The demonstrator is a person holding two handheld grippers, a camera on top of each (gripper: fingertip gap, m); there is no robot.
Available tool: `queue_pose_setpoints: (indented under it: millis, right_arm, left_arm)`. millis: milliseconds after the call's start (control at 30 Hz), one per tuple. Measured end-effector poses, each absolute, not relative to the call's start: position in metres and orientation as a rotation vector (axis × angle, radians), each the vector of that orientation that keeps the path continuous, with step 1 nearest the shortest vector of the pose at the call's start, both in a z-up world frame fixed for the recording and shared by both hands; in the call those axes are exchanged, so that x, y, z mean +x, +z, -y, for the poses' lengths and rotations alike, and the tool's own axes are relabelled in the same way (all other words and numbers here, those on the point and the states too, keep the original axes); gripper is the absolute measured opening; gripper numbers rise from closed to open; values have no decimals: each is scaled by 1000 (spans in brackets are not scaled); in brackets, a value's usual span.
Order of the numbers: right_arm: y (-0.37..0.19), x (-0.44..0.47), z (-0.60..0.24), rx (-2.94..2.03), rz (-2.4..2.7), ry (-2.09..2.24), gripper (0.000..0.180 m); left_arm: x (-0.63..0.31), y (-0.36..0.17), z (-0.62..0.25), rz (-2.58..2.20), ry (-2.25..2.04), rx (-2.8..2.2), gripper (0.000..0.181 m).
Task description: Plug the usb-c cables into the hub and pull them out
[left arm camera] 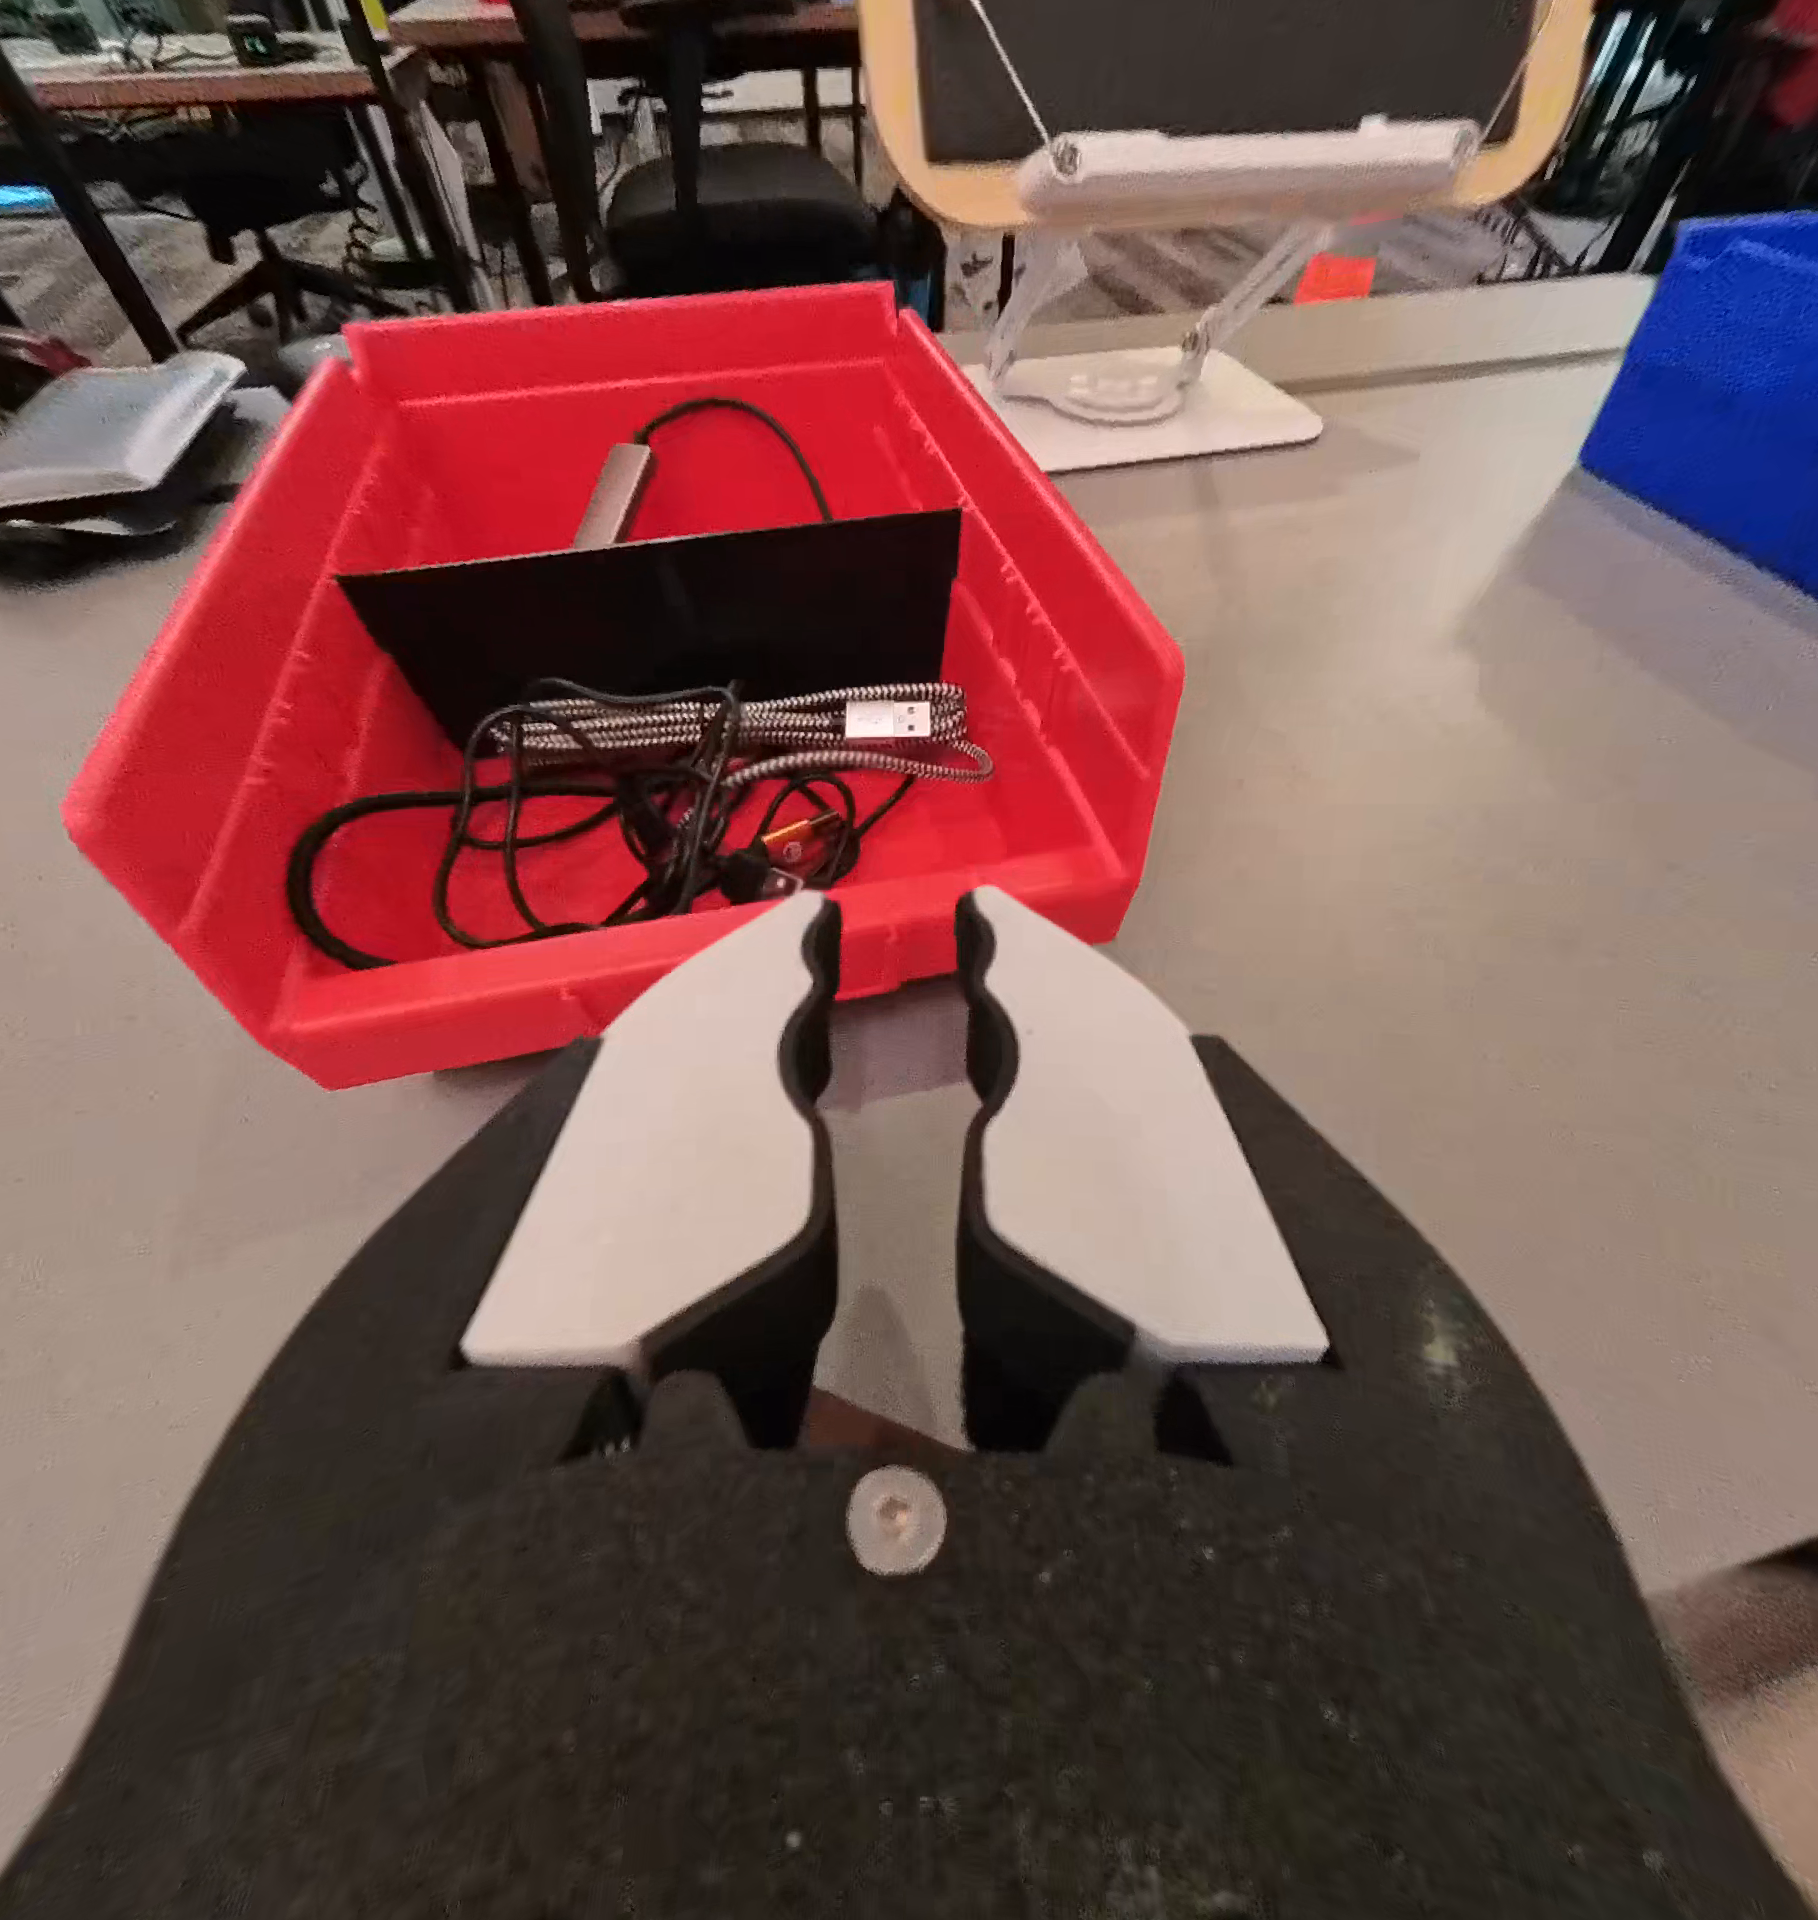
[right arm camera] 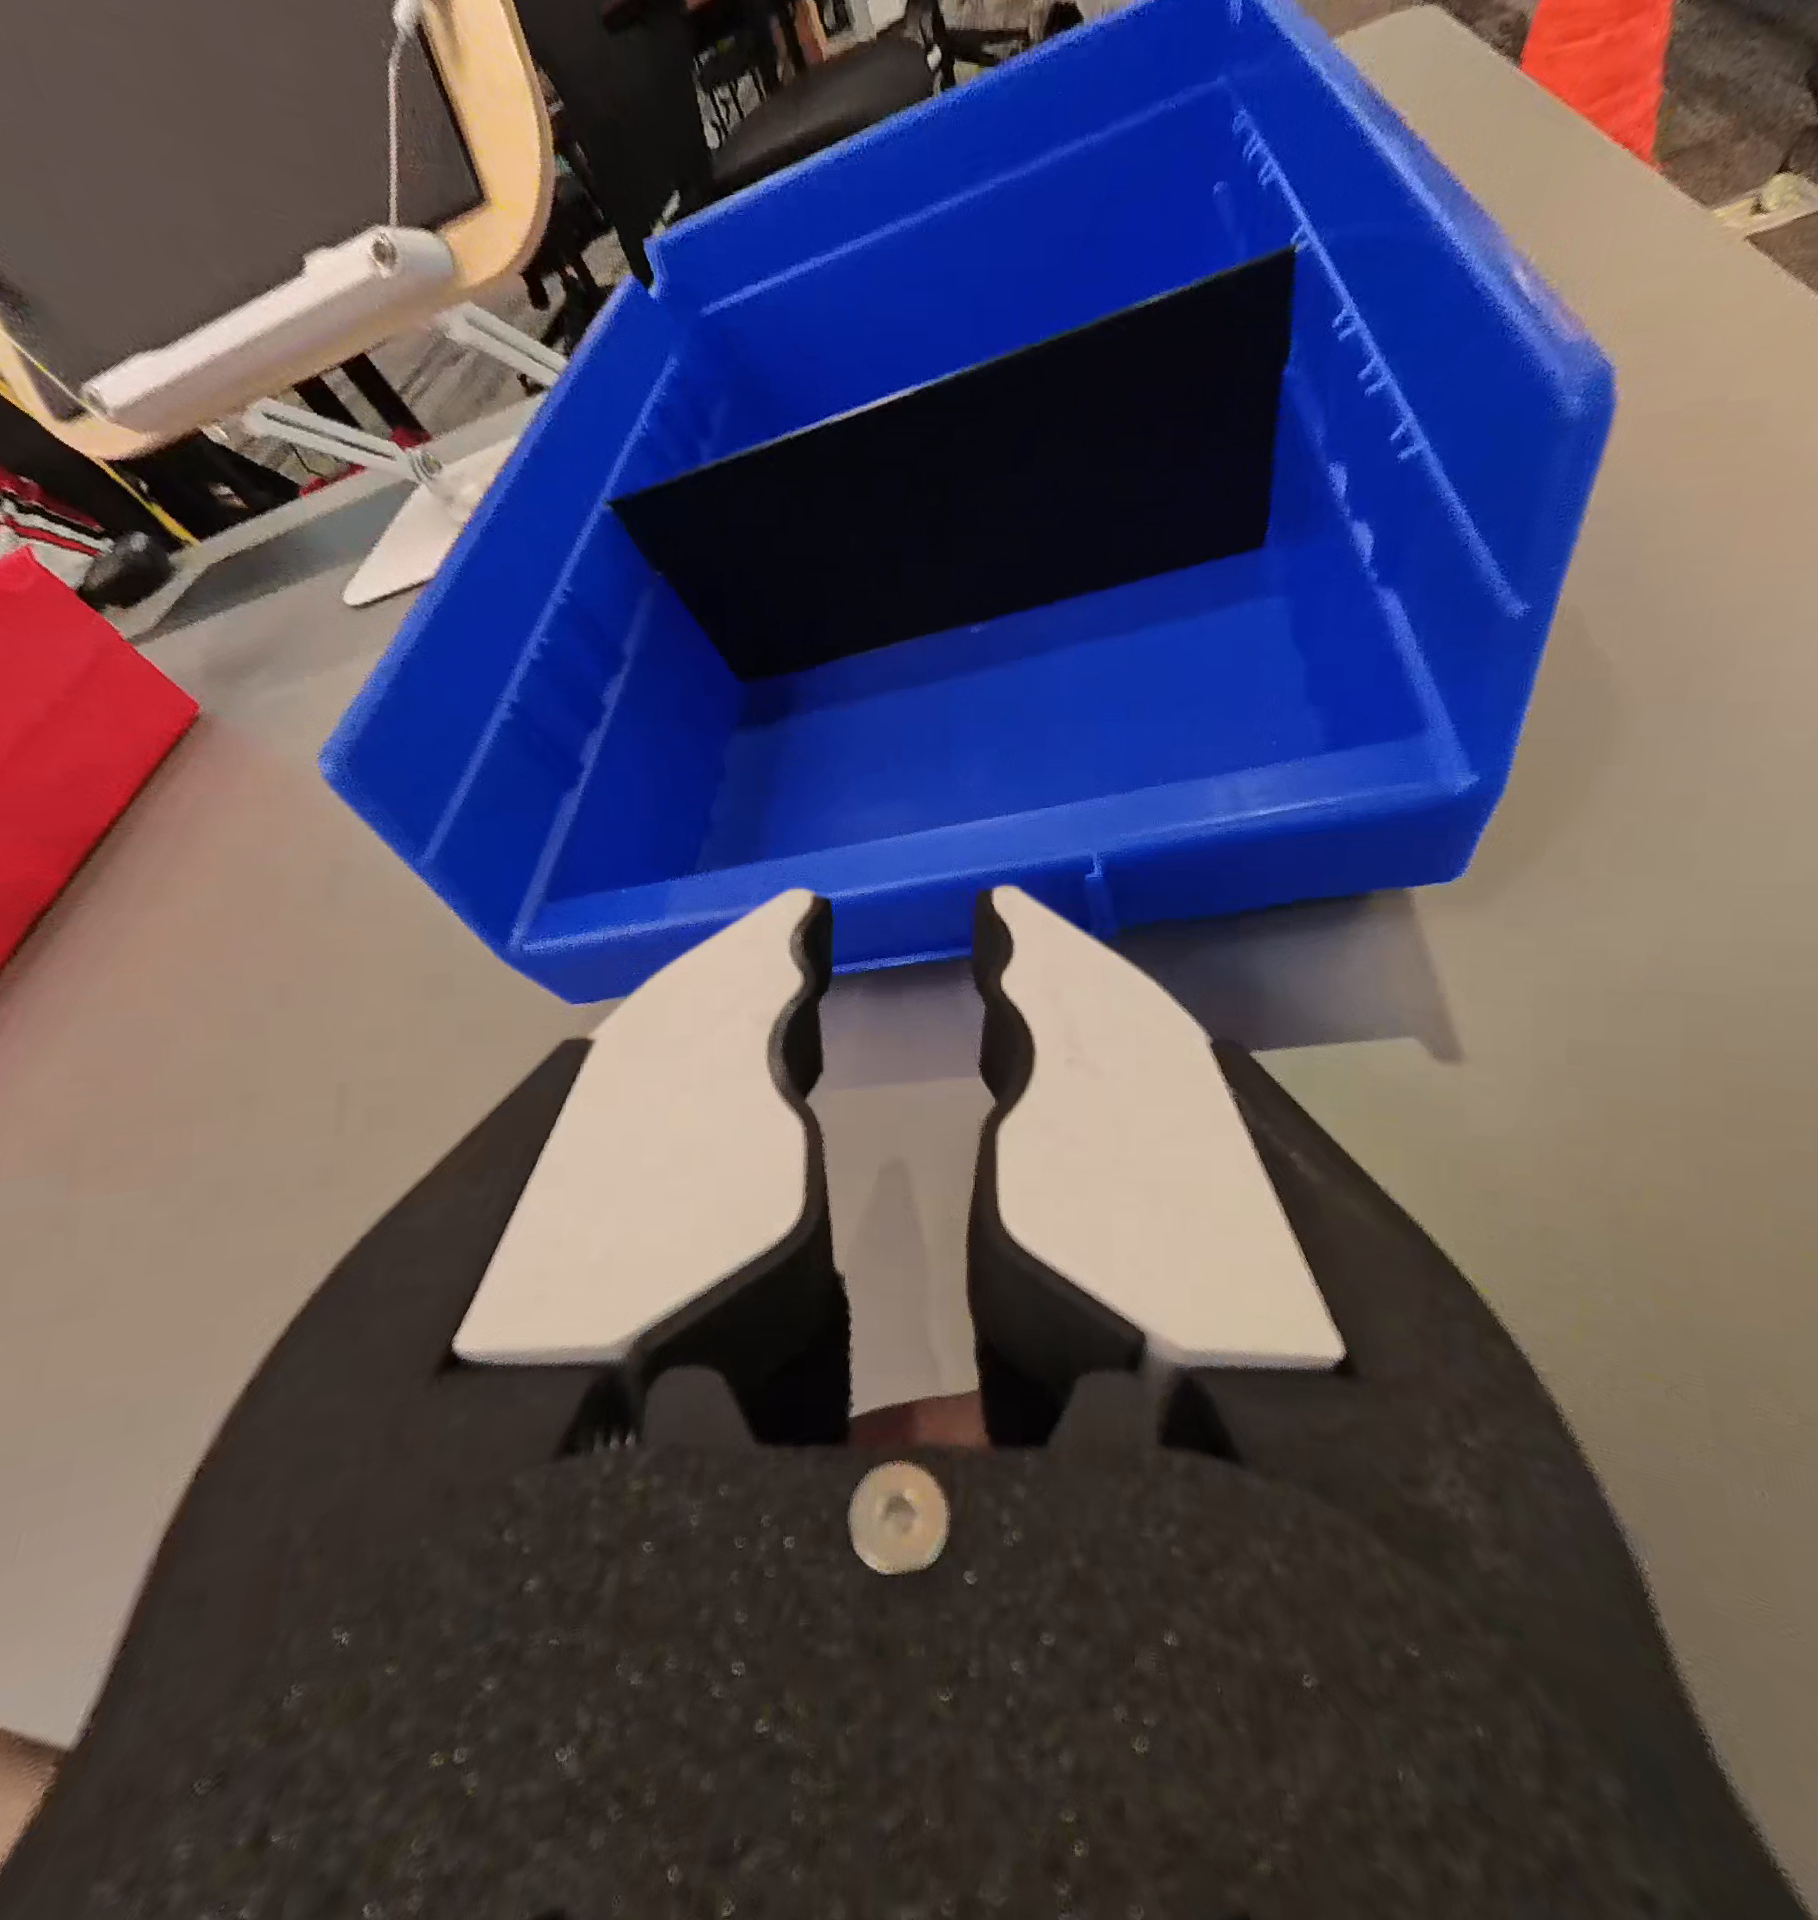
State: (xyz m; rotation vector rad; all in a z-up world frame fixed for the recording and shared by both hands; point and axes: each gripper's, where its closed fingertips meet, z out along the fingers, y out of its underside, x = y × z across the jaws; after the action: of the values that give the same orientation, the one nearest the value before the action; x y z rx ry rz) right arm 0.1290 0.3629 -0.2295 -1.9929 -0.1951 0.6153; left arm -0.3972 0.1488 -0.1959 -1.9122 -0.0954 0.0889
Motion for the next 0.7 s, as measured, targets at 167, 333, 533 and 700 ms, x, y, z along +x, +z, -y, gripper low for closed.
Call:
queue_pose_setpoints:
  millis: [167, 333, 533, 700]
  right_arm:
    - [-224, 124, -361, -1976, 227, 595, 23]
    - [-227, 127, -362, -1986, 252, 540, 22]
    - [-227, 126, -362, -1984, 245, 563, 22]
    - [-227, 127, -363, -1986, 240, 563, 22]
  left_arm:
    - [-400, -212, -157, 83, 95, -1990, 21]
    - [-402, -211, -157, 98, 82, -1983, 21]
    - [-405, -214, -155, 99, 115, -2004, 21]
    - [-403, -218, -156, 88, 111, -2019, 21]
